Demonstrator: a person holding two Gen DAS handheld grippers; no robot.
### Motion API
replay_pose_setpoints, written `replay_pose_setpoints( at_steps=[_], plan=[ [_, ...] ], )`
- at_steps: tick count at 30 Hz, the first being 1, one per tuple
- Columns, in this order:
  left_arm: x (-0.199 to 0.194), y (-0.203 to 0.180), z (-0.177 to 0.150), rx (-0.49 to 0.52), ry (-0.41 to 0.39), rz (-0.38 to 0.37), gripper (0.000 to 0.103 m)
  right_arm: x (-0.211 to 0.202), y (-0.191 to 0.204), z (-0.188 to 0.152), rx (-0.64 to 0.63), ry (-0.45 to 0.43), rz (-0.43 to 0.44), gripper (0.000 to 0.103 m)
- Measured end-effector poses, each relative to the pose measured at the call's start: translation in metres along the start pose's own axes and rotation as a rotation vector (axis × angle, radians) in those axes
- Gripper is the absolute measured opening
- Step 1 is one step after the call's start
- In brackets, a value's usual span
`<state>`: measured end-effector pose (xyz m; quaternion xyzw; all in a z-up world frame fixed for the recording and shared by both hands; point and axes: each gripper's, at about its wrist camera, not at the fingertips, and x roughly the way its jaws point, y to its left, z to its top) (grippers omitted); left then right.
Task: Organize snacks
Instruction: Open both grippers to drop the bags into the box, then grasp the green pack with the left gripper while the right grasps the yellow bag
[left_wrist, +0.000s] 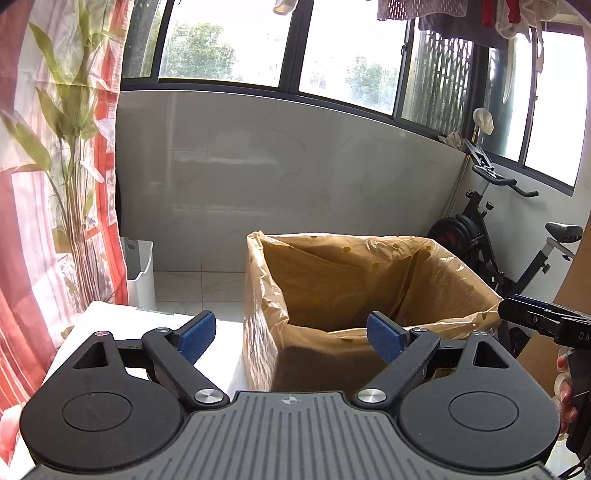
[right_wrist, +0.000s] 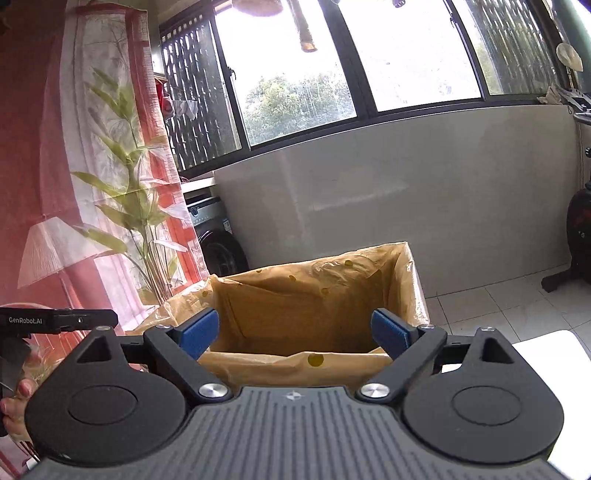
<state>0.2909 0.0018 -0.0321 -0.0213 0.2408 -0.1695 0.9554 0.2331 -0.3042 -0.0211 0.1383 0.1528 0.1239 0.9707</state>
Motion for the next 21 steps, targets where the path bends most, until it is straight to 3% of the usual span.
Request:
replay_pose_setpoints(
  at_steps=[6,13,17,21],
  plan=[
    [-0.004,0.022,-0.035,-0.02,0.062,0.018,0.091,-0.006,0.012,-0.037,-0.088,0.076,-0.019,0.093],
    [0.012,0.037,-0.072,-0.077,0.143,-0.006,0.091,0.02,0.017,-0.093,-0.209,0.243,-0.064,0.092],
    [0.025,0.037,-0.089,-0.061,0.187,-0.006,0.091,0.03,0.009,-0.114,-0.188,0.339,-0.084,0.092],
    [0.036,0.029,-0.105,-0.022,0.233,-0.045,0.091,0.027,0.009,-0.127,-0.178,0.369,-0.091,0.092]
  ],
)
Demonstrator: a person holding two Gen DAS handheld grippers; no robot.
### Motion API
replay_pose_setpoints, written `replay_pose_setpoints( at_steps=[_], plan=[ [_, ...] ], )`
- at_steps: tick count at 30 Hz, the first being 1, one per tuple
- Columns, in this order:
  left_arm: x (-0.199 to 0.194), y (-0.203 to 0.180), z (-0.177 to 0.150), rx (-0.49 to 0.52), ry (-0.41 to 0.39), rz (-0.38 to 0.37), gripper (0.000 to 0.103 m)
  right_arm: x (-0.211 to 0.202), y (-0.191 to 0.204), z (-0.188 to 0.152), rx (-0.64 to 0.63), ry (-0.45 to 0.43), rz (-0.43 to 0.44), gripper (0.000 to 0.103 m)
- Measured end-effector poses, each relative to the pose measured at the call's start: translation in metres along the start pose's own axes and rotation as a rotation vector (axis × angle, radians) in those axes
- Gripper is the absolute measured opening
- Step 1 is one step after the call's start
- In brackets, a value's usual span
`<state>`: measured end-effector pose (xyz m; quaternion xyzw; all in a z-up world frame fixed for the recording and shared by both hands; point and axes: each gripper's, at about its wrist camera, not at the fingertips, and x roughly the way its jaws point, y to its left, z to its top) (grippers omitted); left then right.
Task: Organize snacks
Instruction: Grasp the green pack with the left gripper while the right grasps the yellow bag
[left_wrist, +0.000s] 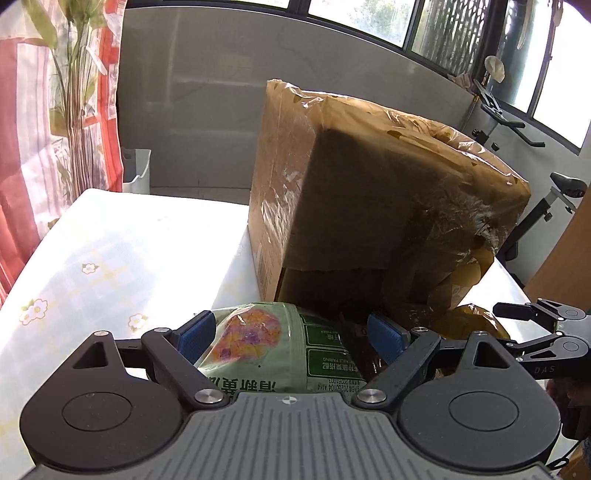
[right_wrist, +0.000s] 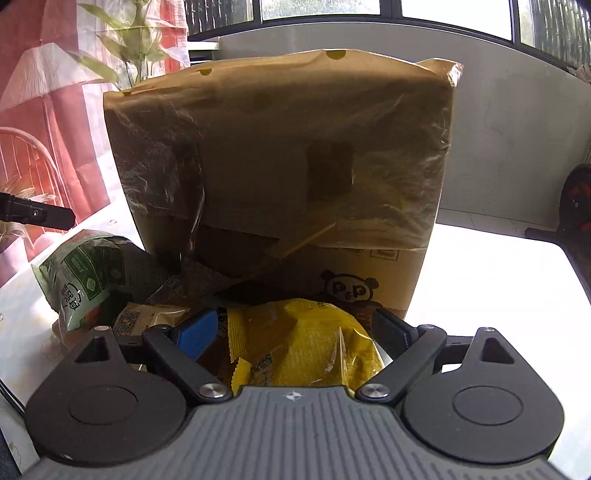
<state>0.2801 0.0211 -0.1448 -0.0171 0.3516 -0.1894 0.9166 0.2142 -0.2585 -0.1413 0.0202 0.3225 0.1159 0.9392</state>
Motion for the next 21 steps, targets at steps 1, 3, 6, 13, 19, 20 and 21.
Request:
replay_pose_setpoints(
  at_steps=[1,3,6,13,19,20,21],
  plan=[
    [0.005,-0.003,-0.002,0.031,0.016,0.002,0.091,0.001,0.001,-0.003,-0.007,0.011,-0.01,0.092],
    [0.012,-0.013,-0.009,0.111,0.037,0.049,0.091,0.003,0.003,-0.009,-0.032,0.033,-0.035,0.092],
    [0.02,-0.02,-0.017,0.199,0.046,0.105,0.094,0.003,0.008,-0.015,-0.077,0.039,-0.068,0.092],
    [0.03,-0.006,-0.018,0.118,0.081,0.131,0.103,0.004,0.006,-0.016,-0.016,0.049,-0.103,0.091],
    [0.031,0.003,-0.023,0.079,0.089,0.141,0.103,0.001,0.014,-0.018,-0.04,0.031,-0.136,0.077],
    [0.03,0.002,-0.024,0.084,0.09,0.139,0.102,0.001,0.016,-0.018,-0.048,0.028,-0.138,0.076],
    [0.029,0.002,-0.025,0.09,0.088,0.139,0.101,0.001,0.017,-0.018,-0.054,0.026,-0.142,0.075]
  ],
)
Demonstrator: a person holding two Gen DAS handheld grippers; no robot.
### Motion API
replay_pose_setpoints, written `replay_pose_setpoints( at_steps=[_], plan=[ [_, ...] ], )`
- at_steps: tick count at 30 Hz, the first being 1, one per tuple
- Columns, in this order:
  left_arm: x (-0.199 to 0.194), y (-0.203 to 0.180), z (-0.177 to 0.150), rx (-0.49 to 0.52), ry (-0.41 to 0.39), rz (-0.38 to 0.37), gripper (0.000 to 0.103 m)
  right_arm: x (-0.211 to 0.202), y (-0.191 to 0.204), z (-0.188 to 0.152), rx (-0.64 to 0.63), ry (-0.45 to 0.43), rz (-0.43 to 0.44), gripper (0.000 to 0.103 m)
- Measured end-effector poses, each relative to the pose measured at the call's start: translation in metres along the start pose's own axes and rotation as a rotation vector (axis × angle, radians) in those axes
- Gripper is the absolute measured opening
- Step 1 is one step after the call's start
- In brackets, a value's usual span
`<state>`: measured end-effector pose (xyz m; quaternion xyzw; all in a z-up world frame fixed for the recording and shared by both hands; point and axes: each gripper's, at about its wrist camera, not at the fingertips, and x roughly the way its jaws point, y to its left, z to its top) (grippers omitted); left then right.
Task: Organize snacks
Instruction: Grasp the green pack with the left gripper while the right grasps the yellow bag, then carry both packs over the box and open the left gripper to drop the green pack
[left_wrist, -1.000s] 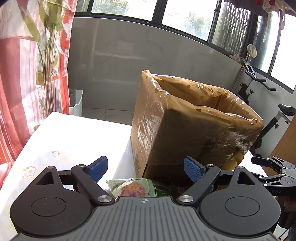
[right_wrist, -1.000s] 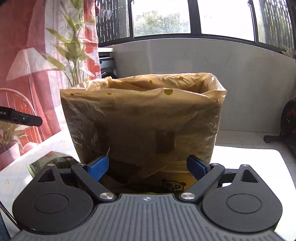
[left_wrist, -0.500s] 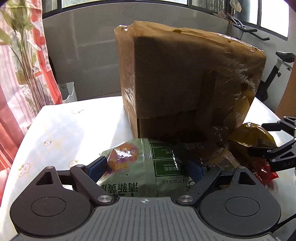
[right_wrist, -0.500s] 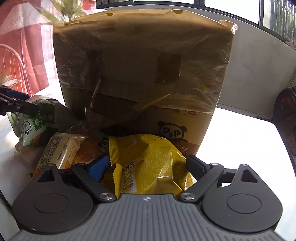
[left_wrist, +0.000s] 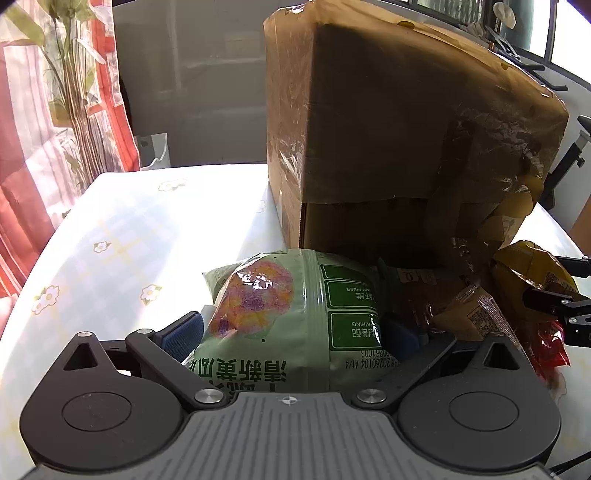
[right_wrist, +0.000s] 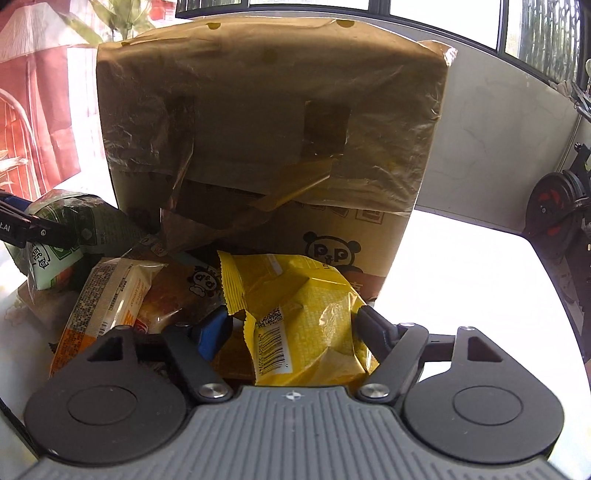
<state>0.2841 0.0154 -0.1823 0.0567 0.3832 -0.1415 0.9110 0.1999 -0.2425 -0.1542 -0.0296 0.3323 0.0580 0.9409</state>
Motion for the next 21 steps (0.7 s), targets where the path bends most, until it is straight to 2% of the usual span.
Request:
replay_pose_setpoints(
  at_steps=[2,5,8,10,15,21],
  plan=[
    [-0.004,0.0,-0.002,-0.004,-0.012,-0.028,0.088,0.001,0.004,0.0,-0.02,0.002,-0.022,0.072],
    [-0.013,0.001,-0.009,-0.014,-0.027,-0.051,0.08,0.004,0.007,-0.003,-0.045,0.006,-0.059,0.072],
    [-0.028,0.008,-0.014,-0.042,-0.053,-0.084,0.079,0.001,0.005,-0.006,-0.035,-0.007,-0.06,0.068],
    [-0.04,0.01,-0.015,-0.047,-0.079,-0.077,0.079,-0.004,0.005,-0.007,-0.035,-0.022,-0.057,0.058],
    [-0.076,0.013,-0.011,-0.055,-0.157,-0.058,0.079,-0.023,-0.003,-0.007,0.039,-0.055,-0.004,0.055],
    [-0.109,0.0,0.0,-0.017,-0.227,-0.065,0.079,-0.054,-0.009,-0.009,0.123,-0.111,0.044,0.055]
  ],
)
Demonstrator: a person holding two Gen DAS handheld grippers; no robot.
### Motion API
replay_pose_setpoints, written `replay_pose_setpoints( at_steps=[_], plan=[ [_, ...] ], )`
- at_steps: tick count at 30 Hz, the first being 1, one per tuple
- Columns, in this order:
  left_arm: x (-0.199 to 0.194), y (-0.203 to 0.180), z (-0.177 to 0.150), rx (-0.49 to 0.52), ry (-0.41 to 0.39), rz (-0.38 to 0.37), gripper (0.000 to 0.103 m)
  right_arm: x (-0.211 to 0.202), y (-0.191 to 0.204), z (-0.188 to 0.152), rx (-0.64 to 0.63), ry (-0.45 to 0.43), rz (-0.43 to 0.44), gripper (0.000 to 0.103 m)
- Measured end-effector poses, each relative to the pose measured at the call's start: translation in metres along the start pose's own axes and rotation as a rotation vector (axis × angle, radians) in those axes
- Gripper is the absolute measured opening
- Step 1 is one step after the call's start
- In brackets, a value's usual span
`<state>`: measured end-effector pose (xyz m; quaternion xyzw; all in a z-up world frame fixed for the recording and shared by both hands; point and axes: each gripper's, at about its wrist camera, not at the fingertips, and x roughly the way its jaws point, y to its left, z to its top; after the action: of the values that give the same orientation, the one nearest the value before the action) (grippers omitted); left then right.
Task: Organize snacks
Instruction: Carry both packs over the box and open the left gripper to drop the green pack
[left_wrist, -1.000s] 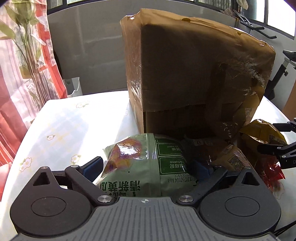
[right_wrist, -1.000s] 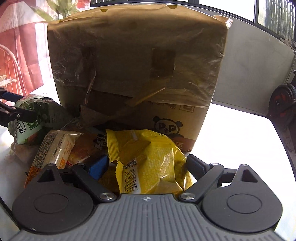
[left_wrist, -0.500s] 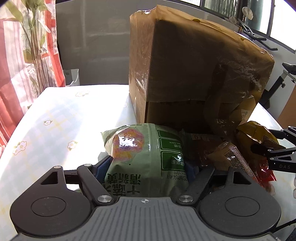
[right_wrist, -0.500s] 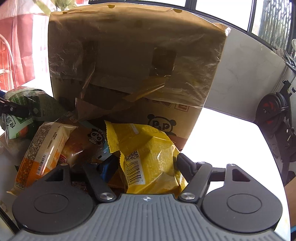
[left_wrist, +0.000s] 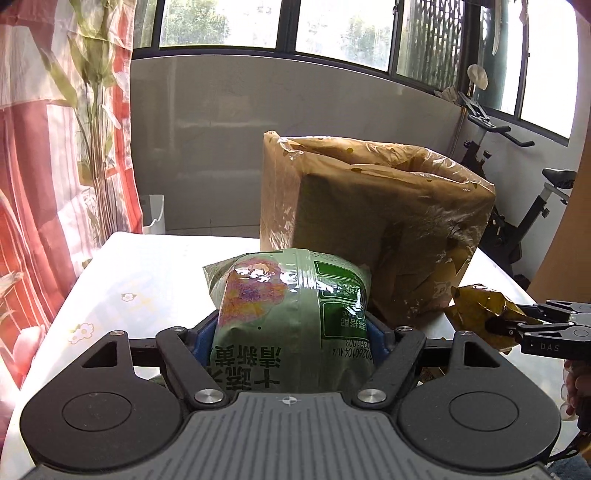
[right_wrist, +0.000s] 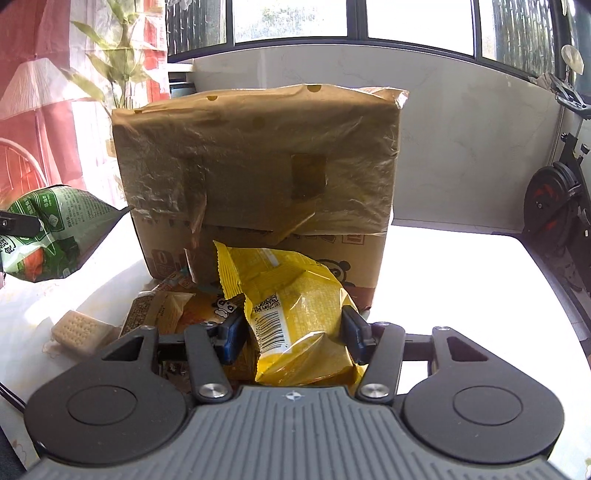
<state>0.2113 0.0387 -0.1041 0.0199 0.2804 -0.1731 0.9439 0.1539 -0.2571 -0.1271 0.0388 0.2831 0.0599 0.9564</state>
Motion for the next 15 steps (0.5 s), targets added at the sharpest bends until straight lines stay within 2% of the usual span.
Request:
replay_pose_setpoints(
  at_steps=[5,9,15],
  plan=[
    [-0.021,-0.02,0.024,0.04,-0.068,-0.01,0.079,-0.026,-0.006,0.0,0.073,-0.047,0.031,0.055],
    [-0.034,-0.038,0.047,0.069,-0.139,-0.024,0.079,-0.051,-0.015,0.011,0.107,-0.118,0.041,0.055],
    [-0.029,-0.065,0.086,0.122,-0.219,-0.031,0.079,-0.074,-0.025,0.037,0.11,-0.222,0.058,0.055]
  ],
)
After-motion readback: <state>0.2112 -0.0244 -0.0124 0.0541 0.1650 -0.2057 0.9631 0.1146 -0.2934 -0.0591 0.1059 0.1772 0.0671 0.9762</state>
